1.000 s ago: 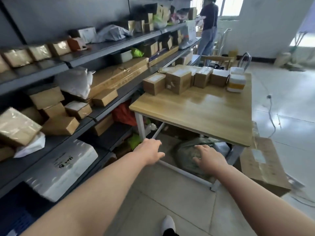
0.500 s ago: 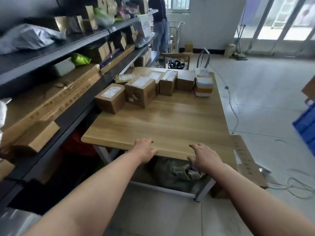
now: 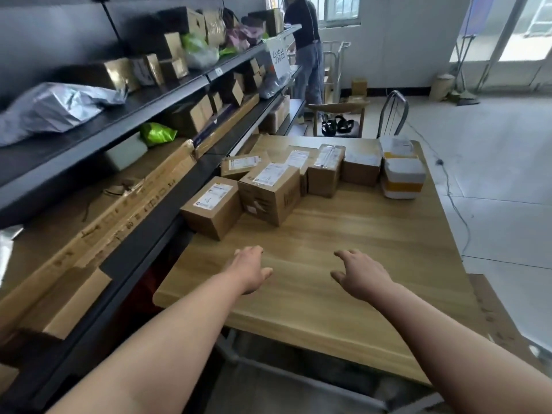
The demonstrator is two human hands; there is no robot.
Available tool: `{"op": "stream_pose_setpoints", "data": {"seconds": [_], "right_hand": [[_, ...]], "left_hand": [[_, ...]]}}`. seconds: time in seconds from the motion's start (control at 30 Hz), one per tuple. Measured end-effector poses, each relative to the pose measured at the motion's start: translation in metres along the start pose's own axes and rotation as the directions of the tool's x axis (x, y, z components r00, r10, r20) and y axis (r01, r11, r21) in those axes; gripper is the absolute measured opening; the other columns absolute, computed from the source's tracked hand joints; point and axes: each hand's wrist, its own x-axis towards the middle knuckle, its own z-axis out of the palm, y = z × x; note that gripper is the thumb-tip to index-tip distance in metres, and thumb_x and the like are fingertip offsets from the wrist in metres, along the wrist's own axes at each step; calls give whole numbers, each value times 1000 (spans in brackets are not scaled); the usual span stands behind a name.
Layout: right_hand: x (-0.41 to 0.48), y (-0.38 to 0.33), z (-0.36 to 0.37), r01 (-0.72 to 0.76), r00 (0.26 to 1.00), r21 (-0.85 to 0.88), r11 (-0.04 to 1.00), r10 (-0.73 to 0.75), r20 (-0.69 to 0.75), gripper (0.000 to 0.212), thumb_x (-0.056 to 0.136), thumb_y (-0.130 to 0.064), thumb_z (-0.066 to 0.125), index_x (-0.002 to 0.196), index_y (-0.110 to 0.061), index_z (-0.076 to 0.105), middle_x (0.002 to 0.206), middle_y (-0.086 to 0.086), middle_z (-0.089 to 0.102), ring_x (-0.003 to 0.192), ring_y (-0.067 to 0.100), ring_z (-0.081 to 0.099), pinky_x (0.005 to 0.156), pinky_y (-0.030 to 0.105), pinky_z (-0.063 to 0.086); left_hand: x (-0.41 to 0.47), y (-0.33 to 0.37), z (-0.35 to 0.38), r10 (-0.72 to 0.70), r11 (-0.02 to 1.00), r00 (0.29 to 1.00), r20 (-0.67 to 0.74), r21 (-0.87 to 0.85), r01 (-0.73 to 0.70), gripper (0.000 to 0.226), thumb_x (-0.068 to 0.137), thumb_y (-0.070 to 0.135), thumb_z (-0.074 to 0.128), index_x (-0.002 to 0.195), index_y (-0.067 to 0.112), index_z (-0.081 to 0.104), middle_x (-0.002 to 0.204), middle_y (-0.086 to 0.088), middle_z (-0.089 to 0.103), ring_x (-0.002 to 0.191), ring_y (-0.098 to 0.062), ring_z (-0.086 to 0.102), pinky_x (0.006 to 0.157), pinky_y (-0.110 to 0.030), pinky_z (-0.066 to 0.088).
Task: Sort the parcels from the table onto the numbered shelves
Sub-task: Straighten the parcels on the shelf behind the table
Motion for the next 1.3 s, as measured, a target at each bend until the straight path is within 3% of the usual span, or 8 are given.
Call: {"op": "stream_pose_setpoints", "data": {"seconds": [0.4,0.63,0.83,1.0,1.17,1.3], "right_hand": [[136,-82,-13,158,987,-39,987,-158,20,55,92,-45,51,142,-26,38,140,2,45,125,25,46,96,39,44],[198,-155,8,175,982,10,985,-175,64,58,91,-44,54,144,-26,37,144,0,42,127,23,46,98,38,44],[243,-225,39,219,966,135,966,-234,109,55,91,-42,55,143,-29,39,145,-1,42,129,21,45,101,36,42],[266,-255,59,176,972,212,961,-204,118,55,90,-40,57,142,-36,38,151,4,34,131,26,43,104,40,42],[275,-263,69,85,988,305,949,-119,96,50,95,-36,52,143,-28,41,152,8,36,141,23,30,111,36,29],[260,-260,71,81,995,362,929,-99,32,44,93,-28,56,136,-21,50,135,4,56,124,22,51,98,30,39]], "left_hand": [[98,-53,-37,-19,1000,999,-46,12,20,60,94,40,57,146,18,34,152,-1,33,139,-24,29,111,-41,31],[172,-128,-70,-124,992,982,-145,-5,125,51,94,36,57,139,19,40,144,-3,39,127,-24,39,96,-41,44],[228,-194,-88,-198,980,973,-117,-10,199,47,94,35,55,136,20,40,141,-4,37,123,-24,40,85,-38,42],[249,-217,-73,-150,989,982,-114,-17,149,50,95,41,54,138,23,37,135,-3,42,120,-24,41,76,-33,37],[251,-221,-70,-160,986,980,-117,-58,154,66,87,52,62,143,29,34,134,-6,49,119,-28,46,82,-36,44],[228,-220,-61,-226,966,974,-25,-136,220,83,84,60,61,151,35,19,137,-4,51,123,-27,49,89,-40,45]]}}
